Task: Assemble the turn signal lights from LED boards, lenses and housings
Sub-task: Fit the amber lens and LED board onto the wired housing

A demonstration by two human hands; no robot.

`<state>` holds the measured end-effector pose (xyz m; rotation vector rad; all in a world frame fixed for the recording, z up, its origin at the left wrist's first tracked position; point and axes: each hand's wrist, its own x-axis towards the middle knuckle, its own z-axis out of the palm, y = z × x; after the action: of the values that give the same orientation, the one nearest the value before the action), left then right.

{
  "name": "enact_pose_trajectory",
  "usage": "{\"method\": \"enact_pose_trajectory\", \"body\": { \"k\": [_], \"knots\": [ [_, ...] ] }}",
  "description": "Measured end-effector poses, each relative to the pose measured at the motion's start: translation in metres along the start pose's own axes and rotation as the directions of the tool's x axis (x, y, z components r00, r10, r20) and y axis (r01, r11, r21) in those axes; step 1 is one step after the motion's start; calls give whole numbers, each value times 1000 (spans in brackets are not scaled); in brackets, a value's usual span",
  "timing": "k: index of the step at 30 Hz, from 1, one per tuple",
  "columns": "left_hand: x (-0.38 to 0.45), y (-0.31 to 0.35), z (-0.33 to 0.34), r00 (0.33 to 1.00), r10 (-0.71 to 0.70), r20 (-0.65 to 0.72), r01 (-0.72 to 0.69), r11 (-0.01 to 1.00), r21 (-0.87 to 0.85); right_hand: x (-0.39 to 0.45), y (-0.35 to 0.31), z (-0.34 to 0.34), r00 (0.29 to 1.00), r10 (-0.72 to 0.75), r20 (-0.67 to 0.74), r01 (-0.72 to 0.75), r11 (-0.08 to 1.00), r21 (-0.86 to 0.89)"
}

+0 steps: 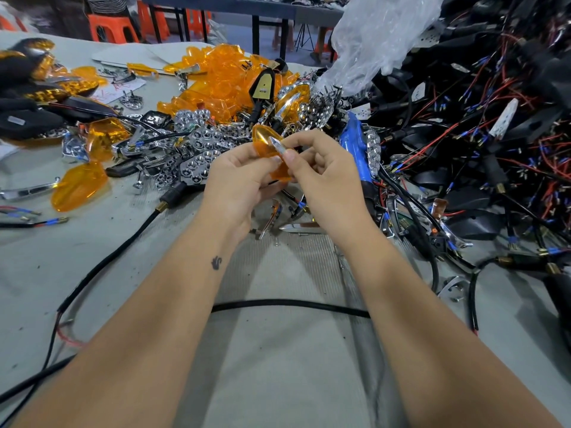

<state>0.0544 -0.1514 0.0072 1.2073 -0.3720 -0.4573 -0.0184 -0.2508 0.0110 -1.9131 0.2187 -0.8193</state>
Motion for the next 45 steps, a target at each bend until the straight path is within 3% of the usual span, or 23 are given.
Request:
{"method": "enact_pose_trajectory", "body": {
  "k": [5, 12, 19, 25, 36, 41, 45],
  "knots": [
    [2, 1, -1, 1000, 21, -20, -22, 998, -64, 1, 3, -6, 995, 26, -95, -26, 1000, 2],
    [0, -2, -3, 998, 38, 46, -35, 997, -71, -1, 0, -5, 998, 60, -28, -56, 992, 111],
    [0, 0, -3, 1000, 25, 9, -24, 999, -46, 1, 3, -7, 985, 169, -44, -157, 967, 201],
    [-1, 0, -1, 999, 23, 26, -21, 997, -73, 1, 0, -5, 984, 150, -91, -126, 966, 226],
    [0, 0, -2, 999, 40, -13, -41, 992, -122, 1, 3, 0, 990, 120, -79, -106, 981, 162],
    [-3, -1, 2, 993, 104, -55, -108, 991, -77, 2, 5, 5, 989, 65, -132, -60, 997, 42],
    [-7, 0, 5, 993, 111, -36, -114, 989, -95, 2, 6, 2, 980, 159, -123, -133, 971, 196]
  ]
}}
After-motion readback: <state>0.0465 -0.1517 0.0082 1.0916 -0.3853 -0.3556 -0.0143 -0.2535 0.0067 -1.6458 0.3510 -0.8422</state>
